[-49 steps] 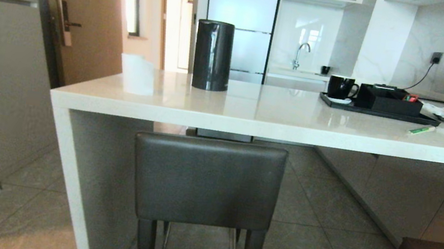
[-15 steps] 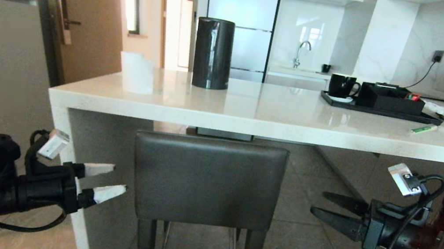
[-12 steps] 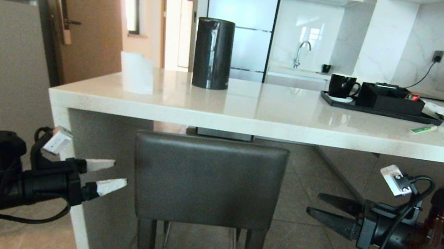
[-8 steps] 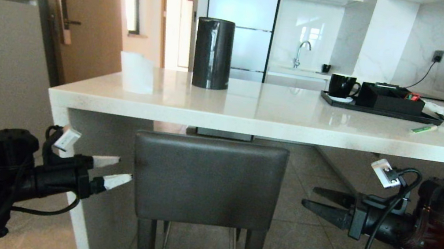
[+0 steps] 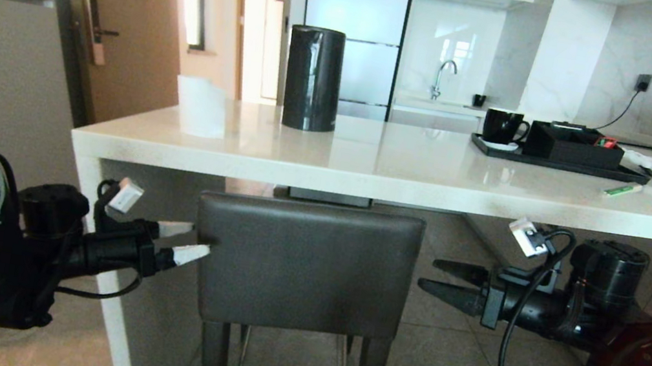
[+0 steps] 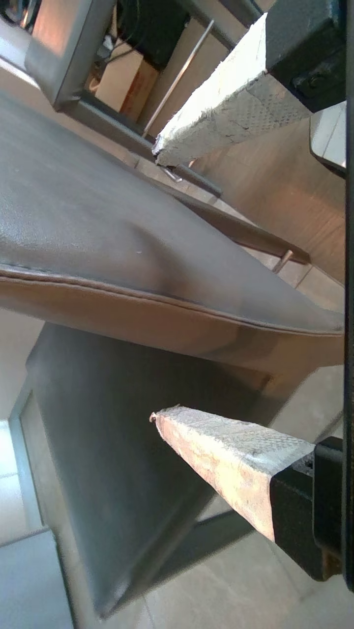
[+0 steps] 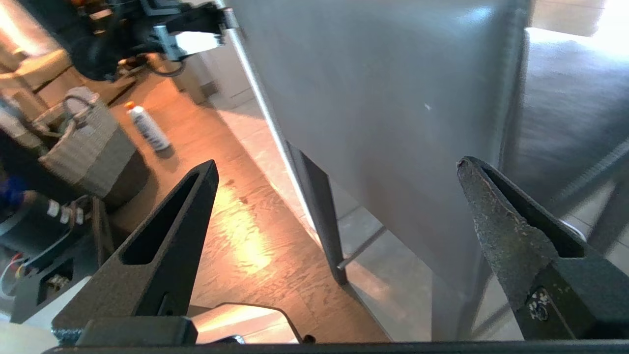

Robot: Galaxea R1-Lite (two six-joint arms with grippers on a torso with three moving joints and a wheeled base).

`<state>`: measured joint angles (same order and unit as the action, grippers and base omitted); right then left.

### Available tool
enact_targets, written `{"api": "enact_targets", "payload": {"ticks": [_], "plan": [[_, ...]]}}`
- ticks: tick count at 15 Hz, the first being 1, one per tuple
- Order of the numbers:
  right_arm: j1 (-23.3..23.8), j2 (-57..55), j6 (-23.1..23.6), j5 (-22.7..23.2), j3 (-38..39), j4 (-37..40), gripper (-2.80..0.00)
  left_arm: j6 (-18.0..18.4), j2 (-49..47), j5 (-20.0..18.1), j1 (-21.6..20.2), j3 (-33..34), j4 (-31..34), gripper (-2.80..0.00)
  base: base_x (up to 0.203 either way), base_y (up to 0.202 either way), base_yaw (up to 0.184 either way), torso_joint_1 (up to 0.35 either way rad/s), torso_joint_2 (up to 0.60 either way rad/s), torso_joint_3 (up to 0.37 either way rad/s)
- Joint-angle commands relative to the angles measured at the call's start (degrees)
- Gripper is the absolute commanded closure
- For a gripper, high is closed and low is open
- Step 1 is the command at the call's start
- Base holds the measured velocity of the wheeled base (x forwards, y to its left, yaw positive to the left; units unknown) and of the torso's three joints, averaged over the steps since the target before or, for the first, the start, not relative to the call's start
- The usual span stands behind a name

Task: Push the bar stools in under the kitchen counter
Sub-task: Pull the gray chair out from under the dining table

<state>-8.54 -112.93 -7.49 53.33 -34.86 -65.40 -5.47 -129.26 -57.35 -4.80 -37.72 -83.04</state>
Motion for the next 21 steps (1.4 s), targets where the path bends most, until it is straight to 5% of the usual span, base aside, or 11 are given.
{"api": "enact_targets", "payload": {"ticks": [1, 5, 17, 21], "plan": [[-0.75, -2.20, -0.07, 1.58, -1.74, -0.38, -2.80, -0.06, -0.96, -0.53, 0.32, -0.95, -0.55, -2.80, 0.000, 0.000, 0.000, 0.000, 0.00, 0.000], [-0.83, -6.23, 0.01, 3.51, -6.10, -0.43, -2.80, -0.06, -1.52, -4.79, -0.04, -1.13, -0.72, -2.80, 0.000, 0.000, 0.000, 0.000, 0.00, 0.000], [-0.07, -17.15, 0.10, 3.80, -17.78, -2.45, -2.80, -0.06, -5.39, -4.79, 0.58, -5.70, -0.55, -2.80, 0.000, 0.000, 0.000, 0.000, 0.00, 0.000], [0.96, -13.17, 0.27, 4.94, -10.13, -5.39, -2.80, -0.06, -5.73, -4.79, -0.30, -5.39, -0.81, -2.80, 0.000, 0.000, 0.000, 0.000, 0.00, 0.000]]}}
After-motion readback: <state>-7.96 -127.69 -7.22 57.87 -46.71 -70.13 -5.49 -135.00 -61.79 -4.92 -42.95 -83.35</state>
